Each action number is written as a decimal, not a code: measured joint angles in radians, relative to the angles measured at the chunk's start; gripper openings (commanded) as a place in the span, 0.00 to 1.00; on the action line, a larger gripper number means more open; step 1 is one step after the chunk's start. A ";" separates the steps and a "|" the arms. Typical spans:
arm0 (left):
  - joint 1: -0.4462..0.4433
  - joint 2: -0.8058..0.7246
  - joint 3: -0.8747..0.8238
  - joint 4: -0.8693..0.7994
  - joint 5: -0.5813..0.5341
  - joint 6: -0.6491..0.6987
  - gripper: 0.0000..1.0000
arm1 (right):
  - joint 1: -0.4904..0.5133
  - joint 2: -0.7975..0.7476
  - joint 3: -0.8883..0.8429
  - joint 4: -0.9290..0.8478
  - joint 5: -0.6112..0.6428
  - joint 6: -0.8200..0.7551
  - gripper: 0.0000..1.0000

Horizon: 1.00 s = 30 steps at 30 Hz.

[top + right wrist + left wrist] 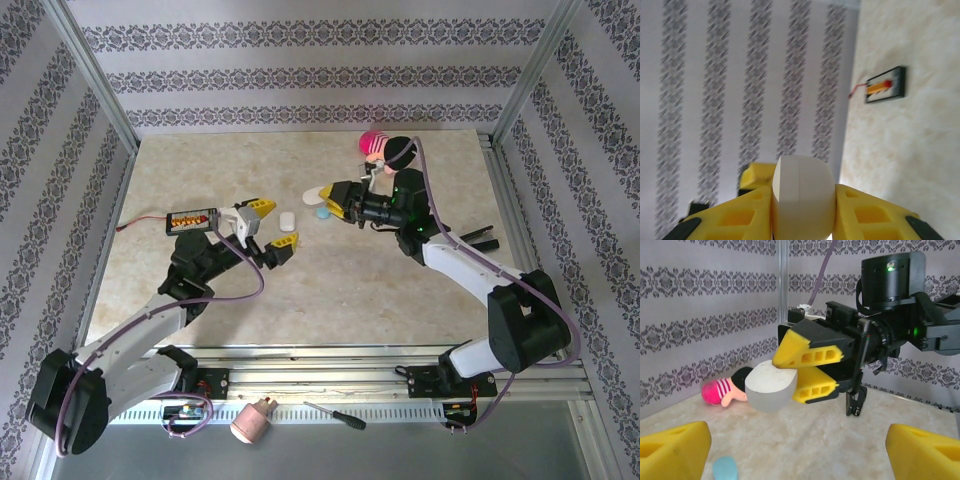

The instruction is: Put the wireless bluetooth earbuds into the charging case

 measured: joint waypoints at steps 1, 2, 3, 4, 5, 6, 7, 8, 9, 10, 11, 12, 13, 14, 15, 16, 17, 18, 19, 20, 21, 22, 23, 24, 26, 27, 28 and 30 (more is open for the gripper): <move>0.000 -0.016 0.000 -0.039 -0.001 0.013 0.91 | -0.015 0.003 -0.012 -0.015 0.011 -0.022 0.30; 0.000 -0.026 0.000 -0.069 -0.001 0.023 0.92 | -0.026 0.006 -0.021 -0.030 0.020 -0.042 0.30; 0.000 -0.035 0.000 -0.109 -0.003 0.036 0.92 | -0.038 0.013 -0.030 -0.051 0.035 -0.067 0.30; 0.000 -0.041 0.000 -0.150 -0.004 0.049 0.93 | -0.047 0.020 -0.034 -0.074 0.050 -0.093 0.31; 0.000 -0.043 0.000 -0.184 -0.004 0.060 0.93 | -0.050 0.027 -0.037 -0.093 0.063 -0.115 0.31; 0.000 -0.043 0.000 -0.221 -0.004 0.071 0.93 | -0.052 0.035 -0.037 -0.117 0.072 -0.141 0.31; 0.000 -0.043 0.000 -0.254 -0.004 0.080 0.93 | -0.052 0.046 -0.037 -0.137 0.086 -0.168 0.31; 0.000 -0.042 0.000 -0.277 -0.004 0.087 0.93 | -0.052 0.055 -0.037 -0.152 0.093 -0.189 0.31; 0.000 -0.038 0.002 -0.304 -0.003 0.096 0.92 | -0.052 0.067 -0.037 -0.172 0.108 -0.215 0.32; 0.000 -0.032 0.004 -0.328 -0.003 0.105 0.92 | -0.052 0.080 -0.037 -0.189 0.118 -0.239 0.31; 0.000 -0.023 0.008 -0.344 -0.003 0.113 0.93 | -0.052 0.095 -0.037 -0.203 0.127 -0.258 0.32; -0.003 -0.009 0.014 -0.365 -0.003 0.122 0.93 | -0.052 0.112 -0.037 -0.214 0.137 -0.275 0.32; -0.007 0.008 0.021 -0.380 -0.004 0.132 0.93 | -0.052 0.132 -0.037 -0.224 0.142 -0.287 0.33; -0.011 0.023 0.028 -0.390 -0.004 0.140 0.93 | -0.052 0.149 -0.037 -0.232 0.146 -0.297 0.33; -0.019 0.039 0.035 -0.399 -0.003 0.147 0.93 | -0.052 0.167 -0.037 -0.237 0.150 -0.307 0.33; -0.030 0.054 0.040 -0.408 -0.006 0.155 0.93 | -0.052 0.183 -0.037 -0.239 0.153 -0.313 0.33; -0.038 0.065 0.043 -0.412 -0.008 0.161 0.93 | -0.052 0.198 -0.037 -0.239 0.156 -0.320 0.33; -0.047 0.077 0.045 -0.416 -0.008 0.167 0.93 | -0.052 0.214 -0.037 -0.239 0.158 -0.328 0.33; -0.055 0.089 0.046 -0.417 -0.008 0.172 0.93 | -0.052 0.229 -0.037 -0.239 0.160 -0.332 0.33; -0.059 0.100 0.047 -0.418 -0.008 0.174 0.93 | -0.053 0.242 -0.037 -0.239 0.162 -0.336 0.33; -0.063 0.110 0.047 -0.418 -0.011 0.177 0.93 | -0.054 0.256 -0.037 -0.239 0.164 -0.339 0.33; -0.066 0.121 0.047 -0.418 -0.012 0.177 0.93 | -0.054 0.274 -0.037 -0.238 0.164 -0.341 0.33; -0.069 0.131 0.048 -0.417 -0.012 0.177 0.93 | -0.055 0.291 -0.037 -0.238 0.164 -0.345 0.34; -0.071 0.138 0.048 -0.417 -0.012 0.177 0.93 | -0.055 0.305 -0.037 -0.238 0.165 -0.346 0.34; -0.075 0.154 0.049 -0.417 -0.013 0.177 0.94 | -0.060 0.336 -0.037 -0.238 0.164 -0.352 0.35; -0.076 0.159 0.050 -0.416 -0.013 0.177 0.94 | -0.061 0.346 -0.037 -0.238 0.164 -0.356 0.36; -0.076 0.164 0.050 -0.415 -0.013 0.177 0.94 | -0.061 0.358 -0.037 -0.238 0.165 -0.356 0.37; -0.076 0.169 0.051 -0.414 -0.016 0.177 0.94 | -0.061 0.370 -0.037 -0.239 0.167 -0.360 0.43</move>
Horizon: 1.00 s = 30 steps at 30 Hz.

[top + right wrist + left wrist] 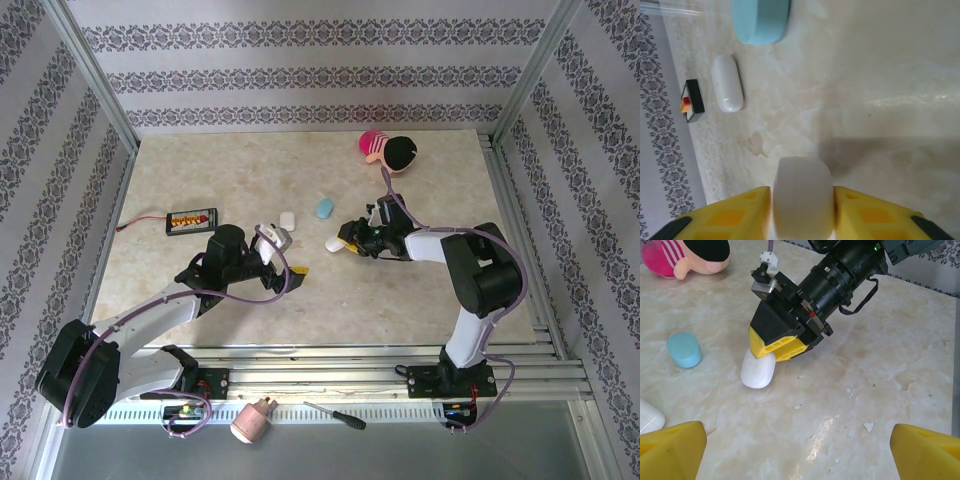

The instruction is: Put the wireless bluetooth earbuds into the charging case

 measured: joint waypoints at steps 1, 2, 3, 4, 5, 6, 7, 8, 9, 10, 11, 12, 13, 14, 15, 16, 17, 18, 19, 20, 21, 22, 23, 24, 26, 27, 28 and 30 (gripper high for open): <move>0.000 0.001 0.000 0.002 -0.006 0.000 0.94 | -0.003 0.000 0.000 0.000 0.001 -0.002 0.46; 0.000 0.001 0.000 0.006 -0.017 -0.001 0.94 | -0.005 0.000 0.000 0.000 0.002 -0.006 0.50; 0.000 0.001 0.000 0.014 -0.031 -0.001 0.94 | -0.006 0.000 0.000 0.000 0.003 -0.013 0.54; 0.000 0.000 0.000 0.023 -0.051 -0.001 0.95 | -0.007 0.000 0.000 -0.003 0.010 -0.022 0.58; 0.000 -0.003 0.000 0.032 -0.079 -0.001 0.95 | -0.011 -0.003 0.000 -0.012 0.016 -0.032 0.62; 0.000 -0.007 0.000 0.037 -0.106 -0.001 0.96 | -0.013 -0.007 0.000 -0.022 0.023 -0.045 0.65; 0.000 -0.016 -0.001 0.040 -0.140 -0.001 0.96 | -0.016 -0.019 0.000 -0.040 0.034 -0.055 0.69; 0.000 -0.028 -0.003 0.044 -0.178 -0.001 0.97 | -0.019 -0.035 0.000 -0.061 0.048 -0.071 0.72; 0.000 -0.041 -0.005 0.046 -0.210 -0.001 0.97 | -0.023 -0.051 0.000 -0.076 0.056 -0.084 0.75; 0.001 -0.057 -0.008 0.046 -0.247 0.000 0.98 | -0.027 -0.076 0.000 -0.095 0.074 -0.102 0.77; 0.002 -0.074 -0.010 0.047 -0.287 0.001 0.99 | -0.034 -0.103 0.000 -0.114 0.091 -0.121 0.79; 0.004 -0.089 -0.011 0.047 -0.321 0.004 1.00 | -0.039 -0.125 0.000 -0.127 0.105 -0.137 0.82; 0.010 -0.103 -0.011 0.047 -0.359 0.011 1.00 | -0.047 -0.155 0.001 -0.144 0.124 -0.160 0.86; 0.018 -0.116 -0.011 0.047 -0.398 0.021 0.99 | -0.055 -0.187 0.001 -0.159 0.148 -0.185 0.88; 0.027 -0.124 -0.011 0.047 -0.430 0.027 0.99 | -0.062 -0.215 0.001 -0.172 0.171 -0.213 0.89; 0.044 -0.130 -0.013 0.049 -0.470 0.036 0.99 | -0.070 -0.248 0.001 -0.186 0.203 -0.244 0.91; 0.066 -0.131 -0.018 0.060 -0.506 0.045 0.99 | -0.076 -0.277 0.001 -0.198 0.237 -0.275 0.93; 0.090 -0.129 -0.028 0.077 -0.533 0.049 0.99 | -0.081 -0.307 0.001 -0.213 0.274 -0.311 0.93; 0.120 -0.124 -0.043 0.095 -0.560 0.050 0.99 | -0.085 -0.340 0.001 -0.227 0.319 -0.351 0.94; 0.146 -0.117 -0.058 0.111 -0.583 0.050 0.99 | -0.092 -0.370 0.002 -0.243 0.368 -0.394 0.95; 0.174 -0.106 -0.074 0.132 -0.602 0.049 0.99 | -0.095 -0.392 0.002 -0.253 0.406 -0.426 0.96; 0.201 -0.092 -0.095 0.158 -0.619 0.047 0.99 | -0.098 -0.419 0.002 -0.263 0.459 -0.473 0.96; 0.228 -0.077 -0.116 0.182 -0.633 0.045 0.99 | -0.105 -0.444 0.002 -0.270 0.514 -0.521 0.97; 0.248 -0.066 -0.132 0.199 -0.640 0.043 0.99 | -0.110 -0.465 0.000 -0.267 0.561 -0.563 0.98; 0.294 -0.034 -0.166 0.244 -0.655 0.038 0.99 | -0.129 -0.508 -0.022 -0.236 0.645 -0.657 0.98; 0.312 -0.022 -0.180 0.267 -0.658 0.032 0.99 | -0.140 -0.524 -0.040 -0.212 0.670 -0.694 0.98; 0.335 -0.006 -0.195 0.295 -0.658 0.024 0.99 | -0.155 -0.539 -0.070 -0.175 0.697 -0.740 0.98; 0.380 0.034 -0.219 0.352 -0.657 0.006 0.99 | -0.187 -0.544 -0.126 -0.110 0.729 -0.807 0.98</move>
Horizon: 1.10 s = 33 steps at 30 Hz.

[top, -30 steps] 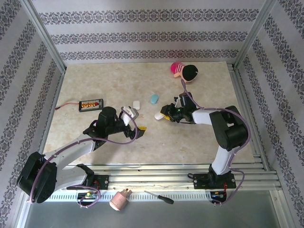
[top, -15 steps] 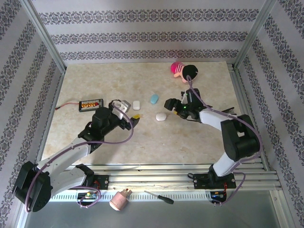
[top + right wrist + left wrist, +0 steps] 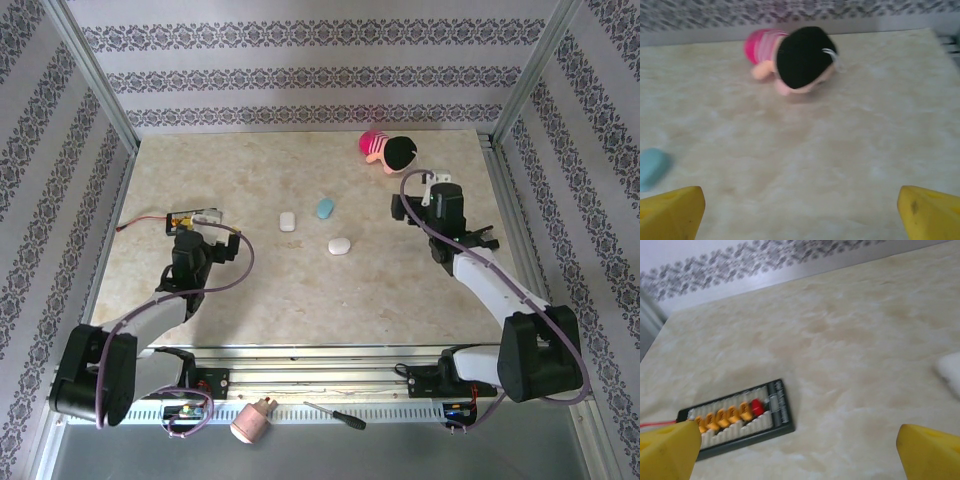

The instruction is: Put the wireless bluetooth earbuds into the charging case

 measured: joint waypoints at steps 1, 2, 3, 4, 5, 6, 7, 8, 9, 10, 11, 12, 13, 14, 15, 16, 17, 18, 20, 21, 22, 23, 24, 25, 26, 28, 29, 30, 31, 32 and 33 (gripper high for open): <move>0.021 0.025 -0.011 0.032 0.000 -0.011 0.99 | -0.020 0.007 -0.028 0.031 0.003 -0.023 0.98; 0.039 0.048 -0.021 0.064 0.004 -0.020 0.99 | -0.039 0.018 -0.052 0.057 0.003 -0.037 0.98; 0.053 0.073 -0.030 0.098 0.007 -0.031 0.99 | -0.056 0.031 -0.076 0.092 0.002 -0.049 0.98; 0.065 0.100 -0.039 0.134 0.011 -0.043 0.99 | -0.072 0.045 -0.098 0.124 0.000 -0.056 0.98; 0.077 0.132 -0.047 0.174 0.020 -0.057 0.99 | -0.085 0.063 -0.119 0.159 -0.001 -0.064 0.98; 0.088 0.163 -0.051 0.209 0.029 -0.069 0.99 | -0.096 0.077 -0.135 0.187 -0.001 -0.071 0.98; 0.097 0.197 -0.051 0.242 0.034 -0.080 0.99 | -0.107 0.091 -0.154 0.220 -0.010 -0.078 0.98; 0.102 0.233 -0.051 0.276 0.039 -0.090 0.99 | -0.120 0.100 -0.175 0.256 -0.026 -0.079 0.98; 0.107 0.259 -0.051 0.305 0.046 -0.095 0.99 | -0.130 0.107 -0.192 0.289 -0.039 -0.079 0.98; 0.108 0.289 -0.051 0.333 0.053 -0.100 0.99 | -0.144 0.119 -0.216 0.340 -0.060 -0.078 0.99; 0.108 0.312 -0.052 0.356 0.061 -0.103 0.99 | -0.157 0.135 -0.240 0.396 -0.079 -0.077 0.98; 0.108 0.333 -0.052 0.380 0.065 -0.106 0.99 | -0.169 0.154 -0.261 0.449 -0.096 -0.074 0.98; 0.108 0.356 -0.052 0.405 0.068 -0.110 0.99 | -0.179 0.178 -0.280 0.489 -0.117 -0.075 0.98; 0.108 0.383 -0.051 0.433 0.072 -0.114 0.99 | -0.185 0.197 -0.290 0.510 -0.130 -0.075 0.98; 0.108 0.398 -0.049 0.441 0.077 -0.115 0.99 | -0.185 0.207 -0.295 0.521 -0.138 -0.076 0.98; 0.108 0.406 -0.045 0.436 0.080 -0.117 0.99 | -0.185 0.213 -0.297 0.535 -0.151 -0.077 0.98; 0.108 0.407 -0.039 0.430 0.084 -0.118 0.99 | -0.185 0.214 -0.297 0.549 -0.160 -0.078 0.98; 0.108 0.407 -0.029 0.428 0.087 -0.118 0.99 | -0.184 0.214 -0.297 0.565 -0.167 -0.078 0.98; 0.108 0.407 0.010 0.401 0.090 -0.119 0.99 | -0.183 0.214 -0.297 0.592 -0.171 -0.079 0.98; 0.110 0.407 0.029 0.386 0.095 -0.121 0.99 | -0.182 0.214 -0.297 0.598 -0.171 -0.079 0.98; 0.113 0.407 0.043 0.384 0.100 -0.121 0.99 | -0.182 0.214 -0.297 0.603 -0.171 -0.079 0.98; 0.115 0.407 0.052 0.384 0.102 -0.121 0.99 | -0.182 0.214 -0.297 0.607 -0.171 -0.079 0.98; 0.117 0.407 0.057 0.380 0.104 -0.121 0.99 | -0.183 0.214 -0.296 0.610 -0.171 -0.079 0.98; 0.119 0.407 0.058 0.378 0.106 -0.121 0.99 | -0.182 0.214 -0.296 0.612 -0.171 -0.079 0.98; 0.120 0.407 0.058 0.374 0.106 -0.121 0.99 | -0.182 0.214 -0.296 0.614 -0.171 -0.079 0.98; 0.121 0.407 0.058 0.368 0.106 -0.121 0.99 | -0.182 0.214 -0.296 0.614 -0.171 -0.079 0.98; 0.121 0.407 0.058 0.367 0.109 -0.121 0.99 | -0.183 0.214 -0.296 0.614 -0.171 -0.079 0.98; 0.121 0.407 0.058 0.366 0.110 -0.121 0.99 | -0.182 0.214 -0.296 0.614 -0.171 -0.079 0.98; 0.121 0.407 0.058 0.366 0.113 -0.121 0.99 | -0.182 0.214 -0.296 0.614 -0.171 -0.079 0.98; 0.121 0.407 0.058 0.365 0.116 -0.121 0.99 | -0.182 0.214 -0.297 0.614 -0.171 -0.079 0.98; 0.121 0.407 0.058 0.365 0.117 -0.121 0.99 | -0.182 0.214 -0.296 0.614 -0.171 -0.079 0.98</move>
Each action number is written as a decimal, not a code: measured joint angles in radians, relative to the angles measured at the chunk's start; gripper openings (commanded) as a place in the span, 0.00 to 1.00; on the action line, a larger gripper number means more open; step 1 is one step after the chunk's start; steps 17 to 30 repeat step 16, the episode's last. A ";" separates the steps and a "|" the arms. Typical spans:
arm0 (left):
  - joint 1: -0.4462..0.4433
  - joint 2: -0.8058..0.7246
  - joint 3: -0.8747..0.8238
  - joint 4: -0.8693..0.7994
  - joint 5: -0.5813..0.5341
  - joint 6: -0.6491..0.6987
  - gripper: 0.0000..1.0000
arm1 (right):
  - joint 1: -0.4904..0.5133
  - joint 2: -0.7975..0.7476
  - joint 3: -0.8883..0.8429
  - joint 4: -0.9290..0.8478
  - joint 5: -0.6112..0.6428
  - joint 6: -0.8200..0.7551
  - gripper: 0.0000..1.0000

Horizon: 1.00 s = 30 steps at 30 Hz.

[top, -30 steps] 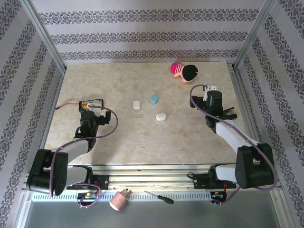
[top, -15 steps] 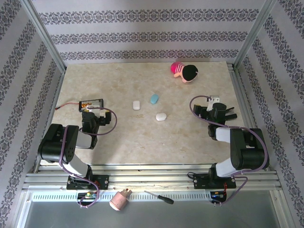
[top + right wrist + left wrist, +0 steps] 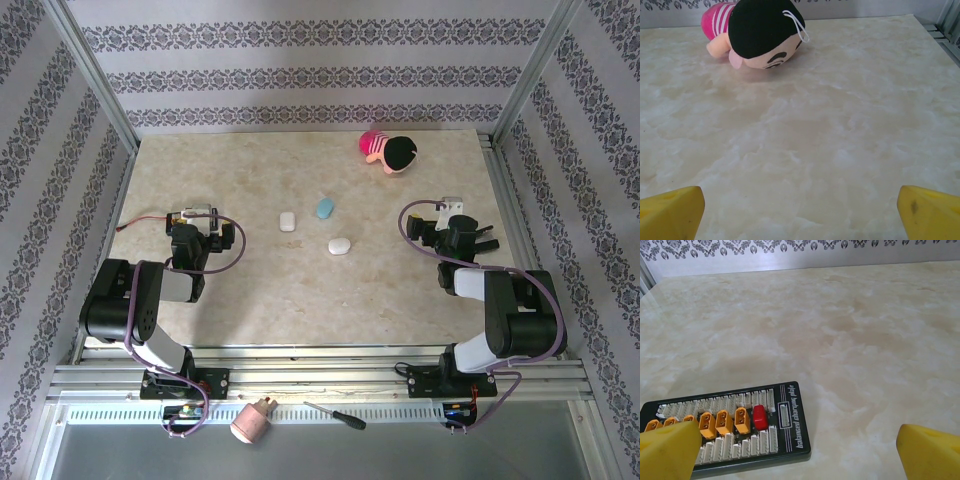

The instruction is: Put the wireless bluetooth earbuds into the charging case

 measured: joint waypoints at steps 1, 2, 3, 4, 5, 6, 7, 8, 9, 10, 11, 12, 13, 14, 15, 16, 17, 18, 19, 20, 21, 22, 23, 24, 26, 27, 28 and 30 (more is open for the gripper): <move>0.000 0.000 0.000 -0.002 0.003 0.000 0.99 | 0.000 0.000 0.000 0.000 0.000 0.000 0.98; 0.000 0.000 0.000 -0.003 0.005 0.000 0.99 | 0.000 0.000 0.000 0.000 0.000 0.000 0.98; 0.000 0.000 0.000 -0.004 0.010 0.000 0.99 | 0.000 0.000 0.000 0.000 0.000 0.000 0.98; 0.000 0.000 0.000 -0.004 0.016 0.000 0.99 | 0.000 0.000 0.000 0.000 0.000 0.000 0.98; 0.000 0.000 0.000 -0.005 0.021 0.000 0.99 | 0.000 0.000 0.000 0.000 0.000 0.000 0.98; 0.000 0.000 0.000 -0.006 0.026 0.000 0.99 | 0.000 0.000 0.000 0.000 0.000 0.000 0.98; 0.000 0.000 0.000 -0.006 0.030 0.000 0.99 | 0.000 0.000 0.000 0.000 0.000 0.000 0.98; 0.000 0.000 0.000 -0.006 0.033 0.001 0.99 | 0.000 0.000 0.000 0.000 0.000 0.000 0.98; 0.000 0.000 0.000 -0.006 0.037 0.001 0.99 | 0.000 0.000 0.000 0.000 0.000 0.000 0.98; 0.000 0.000 0.000 -0.007 0.040 0.001 0.99 | 0.000 0.000 0.000 0.000 0.000 0.000 0.98; 0.000 0.000 0.000 -0.007 0.041 0.001 0.99 | 0.000 0.000 0.000 0.000 0.000 0.000 0.98; 0.000 0.000 0.000 -0.008 0.043 0.001 0.99 | 0.000 0.000 0.000 0.000 0.000 0.000 0.98; 0.000 0.000 0.000 -0.010 0.045 0.001 0.99 | 0.000 0.000 0.000 0.000 0.000 0.000 0.98; 0.000 0.000 0.000 -0.011 0.045 0.000 0.99 | 0.000 0.000 0.000 0.000 0.000 0.000 0.98; 0.000 0.000 0.000 -0.012 0.045 0.000 0.99 | 0.001 0.000 0.000 0.000 0.000 0.000 0.98; 0.000 0.000 0.000 -0.013 0.045 0.000 0.99 | 0.005 0.000 0.000 0.000 0.001 0.000 0.98; 0.000 0.000 0.000 -0.013 0.045 0.000 0.99 | 0.005 0.000 0.000 0.000 0.001 0.000 0.98; 0.000 0.000 0.000 -0.013 0.045 0.000 0.99 | 0.005 0.000 0.000 0.000 0.001 0.000 0.98; 0.000 0.000 0.000 -0.013 0.045 0.000 0.99 | 0.005 0.000 0.000 0.000 0.001 0.000 0.98; 0.000 0.000 0.000 -0.013 0.045 0.000 0.99 | 0.005 0.000 0.000 0.000 0.001 0.000 0.98; 0.000 0.000 0.000 -0.013 0.045 0.000 0.99 | 0.005 0.000 0.000 0.000 0.001 0.000 0.98; 0.000 0.000 0.000 -0.013 0.045 0.000 0.99 | 0.005 0.000 0.000 0.000 0.001 0.000 0.98; 0.000 0.000 0.000 -0.013 0.045 0.000 0.99 | 0.005 0.000 0.000 0.000 0.001 0.000 0.98; 0.000 0.000 0.000 -0.013 0.045 0.000 0.99 | 0.005 0.000 0.000 0.000 0.001 0.000 0.98; 0.000 0.000 0.000 -0.013 0.045 0.000 0.99 | 0.005 0.000 0.000 0.000 0.001 0.000 0.98; 0.000 0.000 0.000 -0.013 0.045 0.000 0.99 | 0.005 0.000 0.000 0.000 0.001 0.000 0.98; 0.000 0.000 0.000 -0.013 0.045 0.000 0.99 | 0.005 0.000 0.000 0.000 0.001 0.000 0.98; 0.000 0.000 0.000 -0.013 0.045 0.000 0.99 | 0.005 0.000 0.000 0.000 0.001 0.000 0.98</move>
